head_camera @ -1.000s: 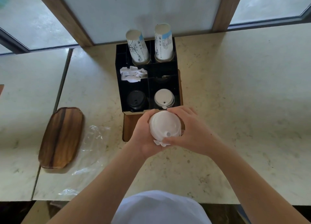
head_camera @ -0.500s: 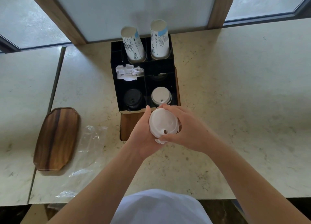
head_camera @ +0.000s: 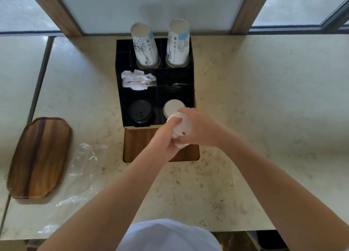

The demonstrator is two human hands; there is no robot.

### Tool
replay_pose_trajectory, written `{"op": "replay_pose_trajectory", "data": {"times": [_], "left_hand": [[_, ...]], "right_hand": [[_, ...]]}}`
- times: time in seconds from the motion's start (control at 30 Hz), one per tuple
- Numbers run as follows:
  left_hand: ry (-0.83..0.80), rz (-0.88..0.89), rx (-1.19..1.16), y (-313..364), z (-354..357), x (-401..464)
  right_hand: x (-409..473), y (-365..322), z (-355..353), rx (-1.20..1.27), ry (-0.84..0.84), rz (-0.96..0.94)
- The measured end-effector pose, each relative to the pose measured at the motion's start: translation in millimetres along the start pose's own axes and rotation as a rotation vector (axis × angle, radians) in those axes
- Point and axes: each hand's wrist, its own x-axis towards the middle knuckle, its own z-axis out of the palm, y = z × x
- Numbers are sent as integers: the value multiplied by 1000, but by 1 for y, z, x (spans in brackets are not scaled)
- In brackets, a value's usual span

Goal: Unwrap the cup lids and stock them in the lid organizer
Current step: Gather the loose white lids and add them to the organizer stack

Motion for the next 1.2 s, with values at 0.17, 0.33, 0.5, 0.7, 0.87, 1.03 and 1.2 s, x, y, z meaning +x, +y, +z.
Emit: {"op": "replay_pose_trajectory", "data": {"times": [0.17, 0.33, 0.5, 0.7, 0.87, 1.03, 1.2], "left_hand": [[190, 198, 215, 25, -11, 27], [372, 350, 487, 35, -15, 39], [304, 380, 612, 36, -19, 43], [261, 316, 687, 37, -14, 47], [228, 299, 657, 38, -17, 52], [213, 246, 664, 36, -20, 61], [230, 245, 637, 31, -14, 67]], "right_hand": [[53, 11, -4, -225, 25, -128], [95, 15, 6, -420, -60, -98], [110, 19, 15, -386, -75, -47], [120, 21, 25, -420, -69, -56], [126, 23, 28, -471, -118, -48], [124, 20, 28, -419, -151, -23], [123, 16, 28, -449, -182, 23]]}}
